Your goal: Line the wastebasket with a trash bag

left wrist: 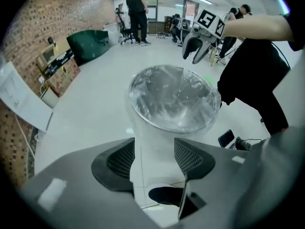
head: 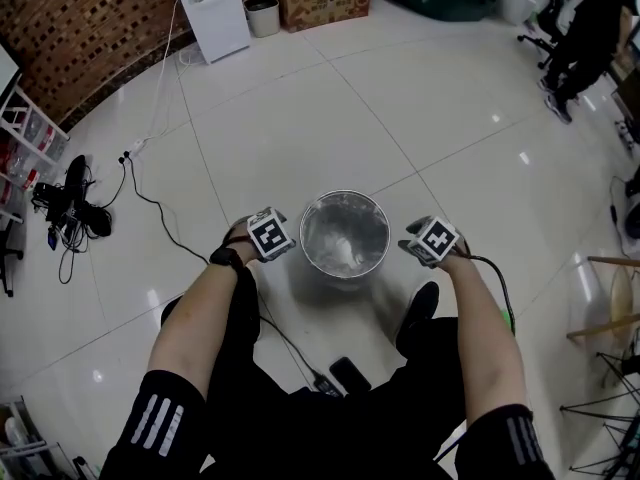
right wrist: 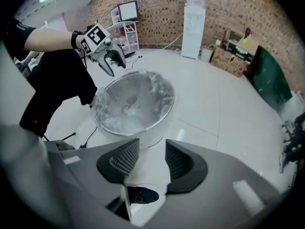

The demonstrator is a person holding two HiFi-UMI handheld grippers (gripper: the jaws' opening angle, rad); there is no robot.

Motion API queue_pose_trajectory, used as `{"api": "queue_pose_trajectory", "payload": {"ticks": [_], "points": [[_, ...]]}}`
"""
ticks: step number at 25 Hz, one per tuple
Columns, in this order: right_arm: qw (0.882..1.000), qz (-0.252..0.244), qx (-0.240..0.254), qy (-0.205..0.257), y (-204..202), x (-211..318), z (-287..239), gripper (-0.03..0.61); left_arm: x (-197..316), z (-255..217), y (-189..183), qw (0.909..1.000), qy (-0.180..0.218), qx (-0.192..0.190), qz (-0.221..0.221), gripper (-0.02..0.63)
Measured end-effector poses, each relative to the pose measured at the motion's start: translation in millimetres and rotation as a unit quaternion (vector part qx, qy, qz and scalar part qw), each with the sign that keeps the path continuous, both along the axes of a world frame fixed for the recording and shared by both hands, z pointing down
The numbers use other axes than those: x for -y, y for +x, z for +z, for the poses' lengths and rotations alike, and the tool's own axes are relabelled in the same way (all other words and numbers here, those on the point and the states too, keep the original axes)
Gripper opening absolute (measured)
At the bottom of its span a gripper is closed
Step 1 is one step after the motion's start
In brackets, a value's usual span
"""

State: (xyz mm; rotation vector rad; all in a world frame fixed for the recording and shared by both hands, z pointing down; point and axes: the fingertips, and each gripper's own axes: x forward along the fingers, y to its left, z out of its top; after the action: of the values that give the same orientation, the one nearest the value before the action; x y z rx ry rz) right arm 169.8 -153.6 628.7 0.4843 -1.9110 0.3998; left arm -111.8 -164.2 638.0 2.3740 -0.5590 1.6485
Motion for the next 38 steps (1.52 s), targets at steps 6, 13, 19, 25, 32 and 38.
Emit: {"api": "queue_pose_trajectory", "payload": {"ticks": [6, 13, 19, 25, 32, 38], "points": [[0.984, 0.033, 0.103, 0.142, -45.3, 29.9, -107.1, 0.078, 16.5, -92.8, 39.2, 0.9931, 0.090, -0.068, 0.031, 0.255], [0.954, 0.023, 0.195, 0.228, -93.5, 10.3, -191.7, 0.008, 13.0, -186.7, 49.9, 0.9735, 0.164, -0.160, 0.008, 0.245], [0.922, 0.075, 0.301, 0.230, -105.8, 0.0, -234.5, 0.008, 3.9, -228.8, 58.7, 0.9534, 0.223, -0.204, -0.003, 0.145], [0.904, 0.098, 0.359, 0.212, -116.7, 7.3, -242.2, 0.006, 11.8, -234.6, 74.9, 0.9408, 0.226, -0.252, -0.011, 0.094], [0.911, 0.091, 0.354, 0.190, -118.6, 25.2, -215.5, 0.006, 13.9, -213.4, 97.6, 0.9509, 0.198, -0.237, 0.024, 0.095], [0.910, 0.072, 0.355, 0.203, -123.0, 27.3, -228.3, 0.006, 10.4, -202.0, 102.8, 0.9597, 0.186, -0.205, 0.047, 0.097]]}}
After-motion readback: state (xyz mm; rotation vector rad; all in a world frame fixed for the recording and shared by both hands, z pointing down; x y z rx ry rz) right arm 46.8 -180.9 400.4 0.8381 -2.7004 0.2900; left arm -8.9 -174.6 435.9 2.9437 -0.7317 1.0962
